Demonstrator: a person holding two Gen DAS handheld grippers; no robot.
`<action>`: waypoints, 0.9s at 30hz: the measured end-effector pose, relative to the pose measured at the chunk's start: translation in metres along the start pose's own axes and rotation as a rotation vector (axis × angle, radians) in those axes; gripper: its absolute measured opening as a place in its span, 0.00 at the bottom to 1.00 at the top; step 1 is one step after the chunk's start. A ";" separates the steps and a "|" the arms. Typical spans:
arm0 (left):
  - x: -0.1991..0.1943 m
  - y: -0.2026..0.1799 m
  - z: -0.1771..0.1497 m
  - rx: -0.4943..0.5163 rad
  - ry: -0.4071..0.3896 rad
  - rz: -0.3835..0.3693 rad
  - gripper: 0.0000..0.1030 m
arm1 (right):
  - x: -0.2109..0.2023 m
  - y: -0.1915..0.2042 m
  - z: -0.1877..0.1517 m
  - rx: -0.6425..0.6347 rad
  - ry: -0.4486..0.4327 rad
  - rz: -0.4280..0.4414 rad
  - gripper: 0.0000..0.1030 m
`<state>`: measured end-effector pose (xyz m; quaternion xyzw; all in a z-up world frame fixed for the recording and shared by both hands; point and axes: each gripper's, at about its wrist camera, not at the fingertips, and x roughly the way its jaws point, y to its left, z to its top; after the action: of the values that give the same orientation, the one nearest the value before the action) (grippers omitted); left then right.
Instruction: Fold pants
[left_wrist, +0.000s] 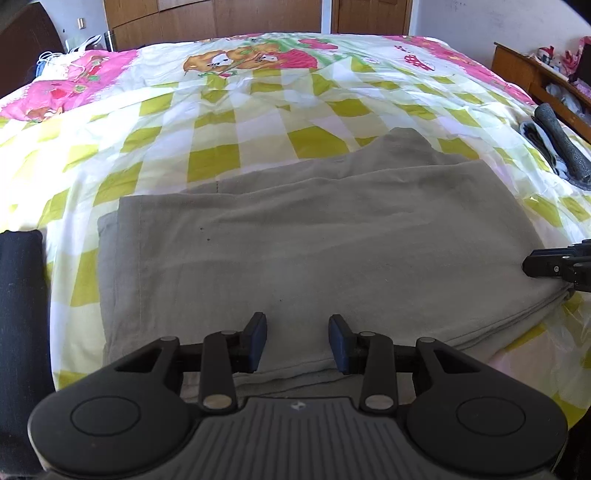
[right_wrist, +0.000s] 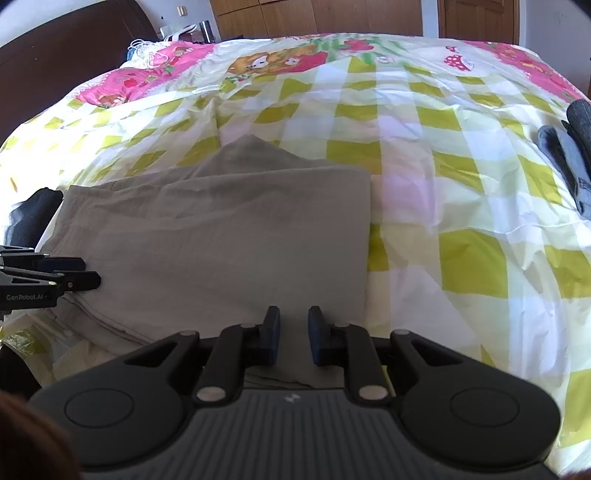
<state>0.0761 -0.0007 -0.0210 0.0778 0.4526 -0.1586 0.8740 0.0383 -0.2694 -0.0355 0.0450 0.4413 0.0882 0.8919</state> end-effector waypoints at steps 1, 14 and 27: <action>-0.001 -0.001 0.000 0.001 0.000 0.006 0.48 | -0.001 0.000 0.000 0.000 -0.002 -0.003 0.17; -0.004 -0.007 -0.004 0.009 0.001 0.038 0.49 | -0.012 -0.006 -0.009 0.012 -0.004 -0.023 0.18; -0.007 0.001 -0.013 -0.048 -0.024 0.028 0.53 | -0.026 -0.030 -0.012 0.106 -0.007 -0.017 0.24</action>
<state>0.0626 0.0052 -0.0224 0.0613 0.4447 -0.1363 0.8831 0.0162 -0.3043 -0.0272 0.0888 0.4425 0.0572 0.8906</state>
